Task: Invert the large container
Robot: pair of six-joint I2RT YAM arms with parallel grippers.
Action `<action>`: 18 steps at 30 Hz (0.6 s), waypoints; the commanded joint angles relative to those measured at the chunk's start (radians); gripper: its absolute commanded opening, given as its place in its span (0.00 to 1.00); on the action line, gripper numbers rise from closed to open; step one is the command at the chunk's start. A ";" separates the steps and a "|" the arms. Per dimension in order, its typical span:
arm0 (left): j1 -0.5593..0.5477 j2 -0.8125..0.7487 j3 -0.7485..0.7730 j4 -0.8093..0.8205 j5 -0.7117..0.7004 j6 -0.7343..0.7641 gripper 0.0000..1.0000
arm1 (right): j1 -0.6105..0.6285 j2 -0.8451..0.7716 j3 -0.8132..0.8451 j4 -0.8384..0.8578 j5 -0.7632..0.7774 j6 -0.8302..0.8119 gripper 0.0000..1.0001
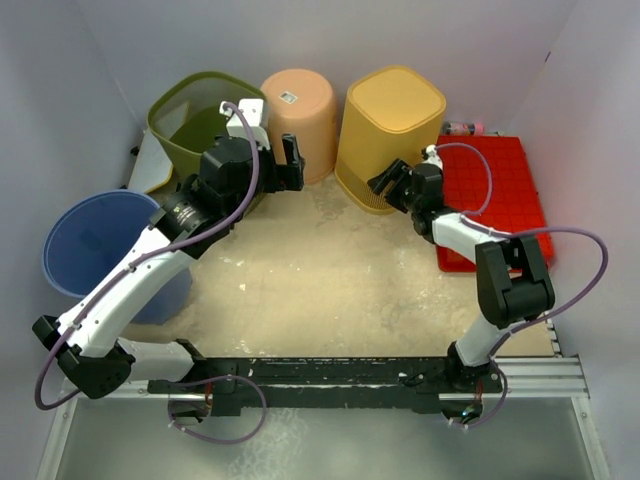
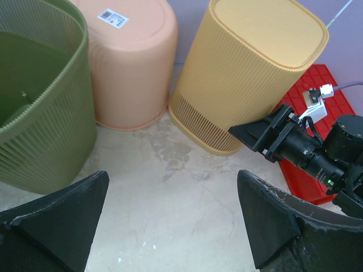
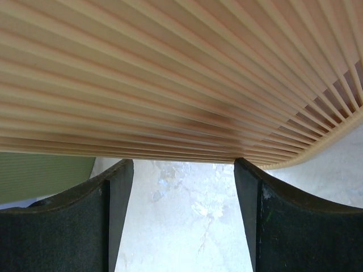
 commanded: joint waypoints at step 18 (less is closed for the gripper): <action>0.004 0.049 0.128 -0.035 -0.091 0.072 0.92 | -0.011 0.162 0.306 -0.023 -0.053 -0.054 0.75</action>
